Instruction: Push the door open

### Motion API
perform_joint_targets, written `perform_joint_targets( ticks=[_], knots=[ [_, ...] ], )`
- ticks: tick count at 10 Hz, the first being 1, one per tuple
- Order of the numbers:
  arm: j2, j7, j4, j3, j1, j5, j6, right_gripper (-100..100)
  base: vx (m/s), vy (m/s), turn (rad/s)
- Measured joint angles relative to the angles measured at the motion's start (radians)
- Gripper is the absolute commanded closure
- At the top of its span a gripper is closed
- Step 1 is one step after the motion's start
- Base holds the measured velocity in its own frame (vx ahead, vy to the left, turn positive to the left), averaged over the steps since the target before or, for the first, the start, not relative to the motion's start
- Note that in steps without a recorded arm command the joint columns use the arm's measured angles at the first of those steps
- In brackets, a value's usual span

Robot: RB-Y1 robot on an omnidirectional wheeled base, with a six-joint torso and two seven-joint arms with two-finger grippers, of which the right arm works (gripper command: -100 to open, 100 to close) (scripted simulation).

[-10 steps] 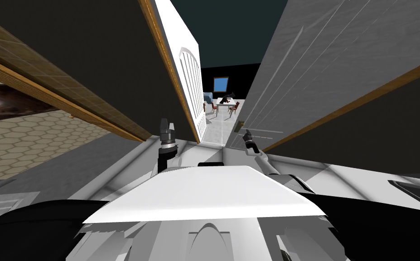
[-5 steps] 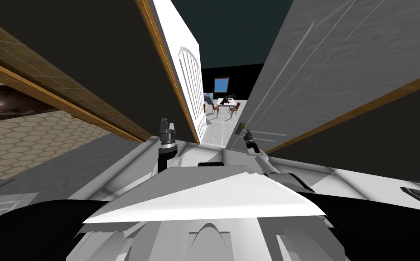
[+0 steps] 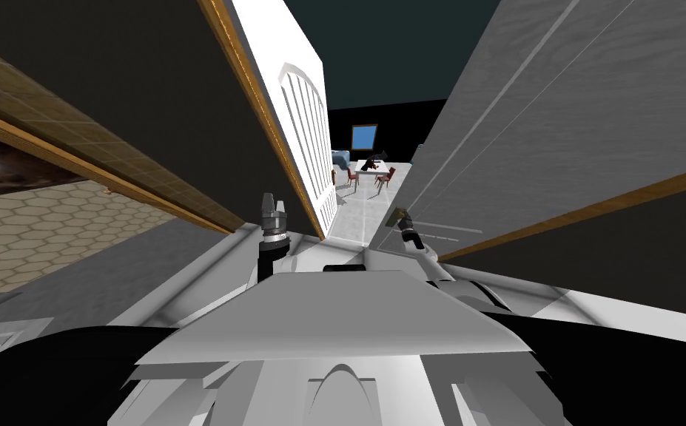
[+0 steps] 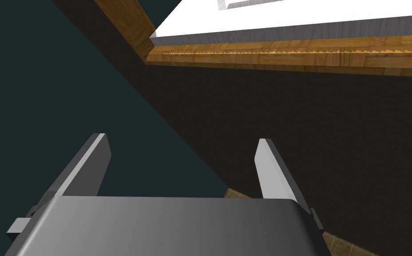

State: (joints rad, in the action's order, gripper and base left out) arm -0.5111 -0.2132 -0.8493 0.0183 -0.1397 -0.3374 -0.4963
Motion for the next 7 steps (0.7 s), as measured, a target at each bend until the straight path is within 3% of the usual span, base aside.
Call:
perform_joint_targets(
  ticks=[1, 2, 7],
  knots=[
    [0.001, 0.002, 0.004, 0.002, -0.003, 0.0, 0.001, -100, 0.077, -0.035, 0.011],
    [0.001, 0.002, 0.004, 0.003, -0.004, 0.0, 0.001, 100, -0.008, 0.002, -0.005],
    [-0.003, 0.002, 0.002, 0.006, -0.009, 0.0, 0.001, 100, -0.007, 0.002, 0.003]
  ],
)
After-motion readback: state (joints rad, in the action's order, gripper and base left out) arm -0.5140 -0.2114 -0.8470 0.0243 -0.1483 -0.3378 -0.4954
